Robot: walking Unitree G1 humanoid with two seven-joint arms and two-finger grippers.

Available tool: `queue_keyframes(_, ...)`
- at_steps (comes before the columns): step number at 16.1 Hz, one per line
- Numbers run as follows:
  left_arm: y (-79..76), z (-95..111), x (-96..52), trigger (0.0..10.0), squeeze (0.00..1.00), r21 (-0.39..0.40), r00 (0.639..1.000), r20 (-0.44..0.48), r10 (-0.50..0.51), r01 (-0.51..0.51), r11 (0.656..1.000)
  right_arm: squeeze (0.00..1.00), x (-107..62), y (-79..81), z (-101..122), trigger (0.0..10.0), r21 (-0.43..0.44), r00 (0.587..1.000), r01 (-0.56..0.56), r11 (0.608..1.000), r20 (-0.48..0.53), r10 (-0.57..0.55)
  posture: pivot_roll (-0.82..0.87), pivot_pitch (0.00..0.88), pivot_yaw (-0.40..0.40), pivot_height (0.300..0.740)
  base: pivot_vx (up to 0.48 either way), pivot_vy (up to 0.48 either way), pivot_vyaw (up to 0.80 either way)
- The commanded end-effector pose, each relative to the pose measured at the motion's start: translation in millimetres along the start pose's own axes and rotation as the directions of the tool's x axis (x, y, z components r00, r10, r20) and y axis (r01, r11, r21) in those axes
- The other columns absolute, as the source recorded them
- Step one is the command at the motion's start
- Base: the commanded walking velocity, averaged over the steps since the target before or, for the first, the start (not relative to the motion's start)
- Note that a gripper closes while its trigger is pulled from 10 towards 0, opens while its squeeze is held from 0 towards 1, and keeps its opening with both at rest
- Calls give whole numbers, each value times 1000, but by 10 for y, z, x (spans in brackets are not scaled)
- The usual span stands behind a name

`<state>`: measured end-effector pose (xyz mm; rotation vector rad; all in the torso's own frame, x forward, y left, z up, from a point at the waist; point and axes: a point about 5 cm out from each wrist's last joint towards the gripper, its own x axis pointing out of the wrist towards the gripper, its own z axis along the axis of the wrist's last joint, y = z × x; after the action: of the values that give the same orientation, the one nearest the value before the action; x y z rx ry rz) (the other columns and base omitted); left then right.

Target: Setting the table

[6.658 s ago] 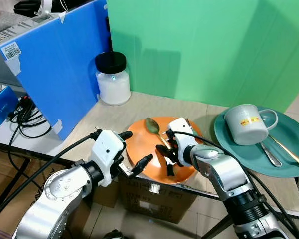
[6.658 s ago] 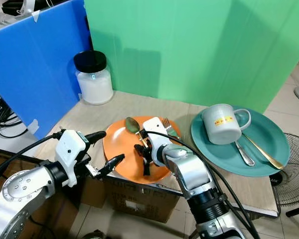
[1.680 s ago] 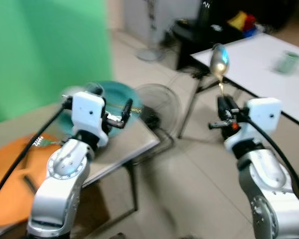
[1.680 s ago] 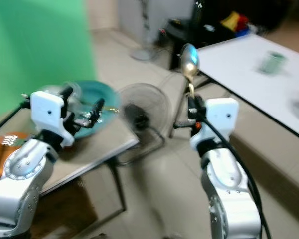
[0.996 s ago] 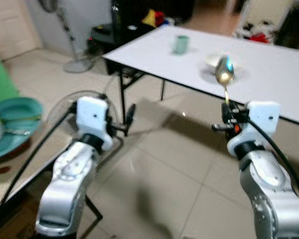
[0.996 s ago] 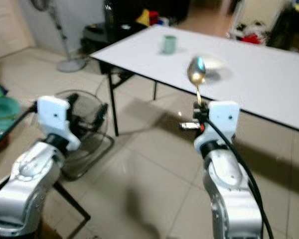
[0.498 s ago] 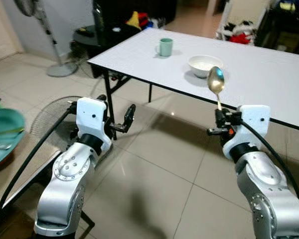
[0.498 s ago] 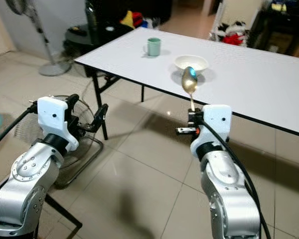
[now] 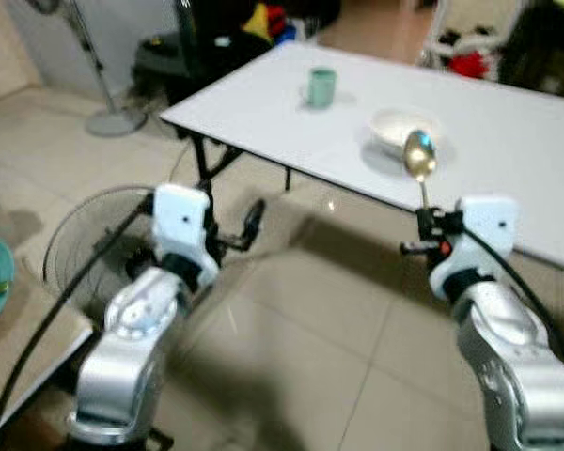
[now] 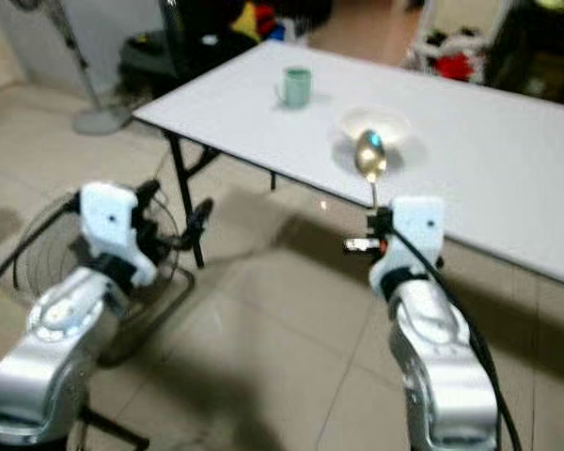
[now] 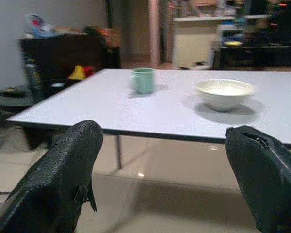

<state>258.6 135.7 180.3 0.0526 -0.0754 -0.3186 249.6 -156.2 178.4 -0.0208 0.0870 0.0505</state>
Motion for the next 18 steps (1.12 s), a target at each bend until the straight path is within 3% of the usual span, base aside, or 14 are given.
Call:
queue_keyframes(1,38,-23,-9,10000,0,1,1000,-14,10,-10,1000,0,-3,53,19,10000,11,1000,-25,1000,4,25,75,0,21,740,330,0,0)
queue_keyframes(14,28,-37,-1,10000,0,1,999,-28,-18,18,1000,0,28,40,32,10000,23,1000,-22,999,-2,22,78,0,24,740,335,0,0)
queue_keyframes(18,22,-58,3,10000,0,-2,999,-38,-27,27,1000,0,44,29,38,10000,30,1000,-19,999,-5,19,74,0,27,740,371,0,-600)
